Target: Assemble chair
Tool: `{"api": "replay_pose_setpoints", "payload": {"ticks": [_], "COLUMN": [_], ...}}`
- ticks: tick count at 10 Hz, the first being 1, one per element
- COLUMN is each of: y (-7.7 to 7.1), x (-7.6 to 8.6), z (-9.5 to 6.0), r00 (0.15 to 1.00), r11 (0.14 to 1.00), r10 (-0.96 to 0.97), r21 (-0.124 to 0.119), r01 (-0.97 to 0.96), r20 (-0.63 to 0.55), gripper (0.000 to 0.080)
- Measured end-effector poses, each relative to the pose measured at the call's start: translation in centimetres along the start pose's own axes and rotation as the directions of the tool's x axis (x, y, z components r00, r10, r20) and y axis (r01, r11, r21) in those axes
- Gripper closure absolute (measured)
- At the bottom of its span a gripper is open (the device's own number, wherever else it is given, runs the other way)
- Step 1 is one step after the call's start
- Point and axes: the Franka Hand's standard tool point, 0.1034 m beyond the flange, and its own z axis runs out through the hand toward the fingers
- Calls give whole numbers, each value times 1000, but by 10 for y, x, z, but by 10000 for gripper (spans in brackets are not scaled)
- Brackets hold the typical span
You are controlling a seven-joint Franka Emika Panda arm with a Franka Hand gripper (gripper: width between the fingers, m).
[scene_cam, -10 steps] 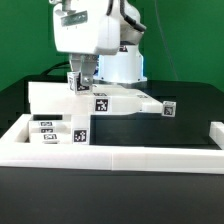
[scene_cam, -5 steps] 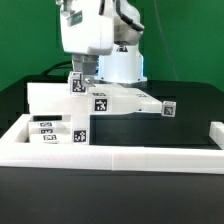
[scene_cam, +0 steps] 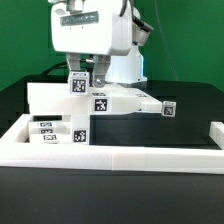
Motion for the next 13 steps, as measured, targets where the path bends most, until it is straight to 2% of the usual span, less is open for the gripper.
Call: {"api": "replay_pose_setpoints", "payload": {"ticks": [2,4,7,8,9,11,13], "y": [1,2,2,3,5,5,6], "x": [2,6,9,10,11,12,12], "z": [0,-1,-2,-2,-2,-2,-2], "r00": [968,903,752,668,631,631,631], "r11": [968,903,752,668,631,631,631], "r10": [-249,-430,-659,-744,-775,-776,-775], "r21": [-21,-23,-30,-39,-40,-40,-40], "r01": [248,429,658,743,774,775,774], "r20": [-15,-20,-20,-15,-13,-13,-13], "gripper": [151,151,151,151,151,179,515]}}
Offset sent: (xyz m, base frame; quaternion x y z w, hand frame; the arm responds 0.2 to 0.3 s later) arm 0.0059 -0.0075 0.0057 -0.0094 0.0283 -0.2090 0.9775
